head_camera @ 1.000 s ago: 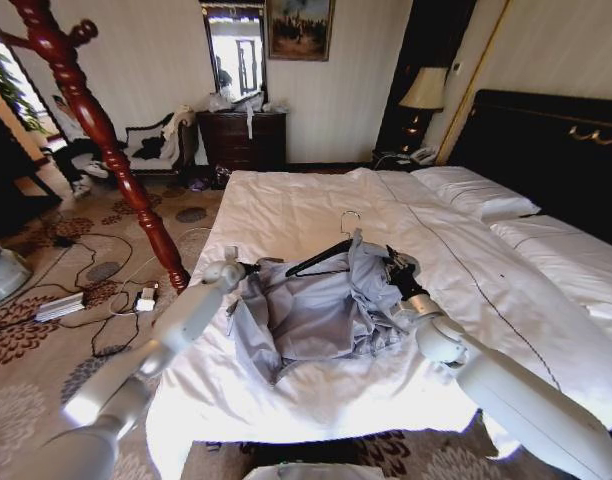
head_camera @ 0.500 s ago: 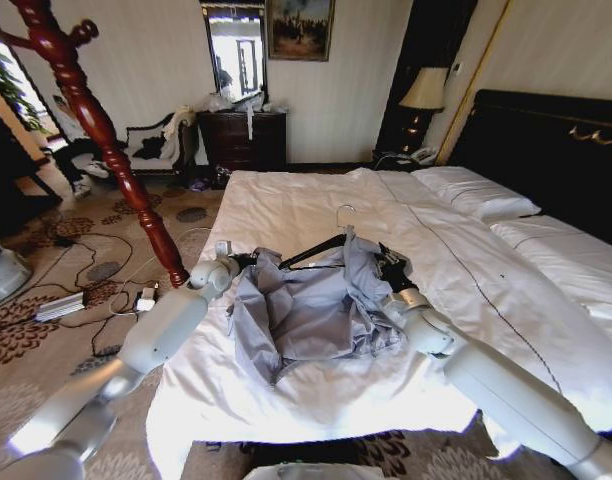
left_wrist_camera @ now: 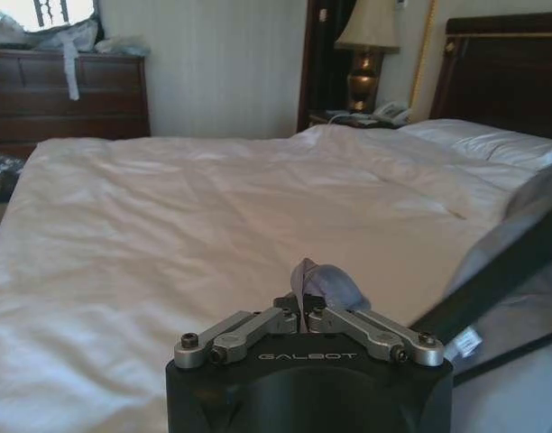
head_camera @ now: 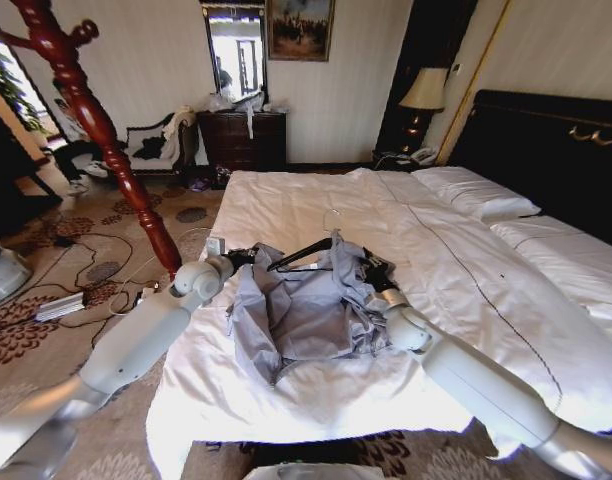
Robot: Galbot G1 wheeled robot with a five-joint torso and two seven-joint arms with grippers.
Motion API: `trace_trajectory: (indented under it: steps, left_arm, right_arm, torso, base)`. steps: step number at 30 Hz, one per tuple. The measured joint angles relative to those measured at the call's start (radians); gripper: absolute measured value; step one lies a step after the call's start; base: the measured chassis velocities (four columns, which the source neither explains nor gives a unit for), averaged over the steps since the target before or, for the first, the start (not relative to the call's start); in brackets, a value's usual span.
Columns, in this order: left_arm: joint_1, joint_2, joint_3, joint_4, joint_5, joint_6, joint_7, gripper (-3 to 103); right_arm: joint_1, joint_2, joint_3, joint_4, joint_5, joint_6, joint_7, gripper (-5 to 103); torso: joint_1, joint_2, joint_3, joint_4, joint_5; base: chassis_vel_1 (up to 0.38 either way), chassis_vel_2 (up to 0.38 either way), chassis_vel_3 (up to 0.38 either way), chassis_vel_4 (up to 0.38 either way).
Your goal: Pick up the clothes from the bed and hang them on the clothes hanger.
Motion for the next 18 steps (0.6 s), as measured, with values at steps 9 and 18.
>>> trace_trajectory:
  steps: [9, 18]
  left_arm:
    - [0.002, 0.03, 0.018, -0.074, 0.032, 0.004, -0.007, 0]
    - [-0.138, -0.005, 0.135, -0.056, 0.079, -0.01, -0.008, 0]
  right_arm:
    - [0.084, 0.039, -0.082, -0.055, 0.069, -0.043, 0.0, 18]
    - [0.191, 0.092, -0.177, -0.083, 0.173, -0.107, 0.0, 18]
  torso:
    - [0.0, 0.0, 0.0, 0.0002, 0.0]
    - [0.0, 0.0, 0.0, -0.0002, 0.0003]
  base:
    - [0.0, 0.0, 0.0, 0.0]
    - [0.0, 0.0, 0.0, 0.0]
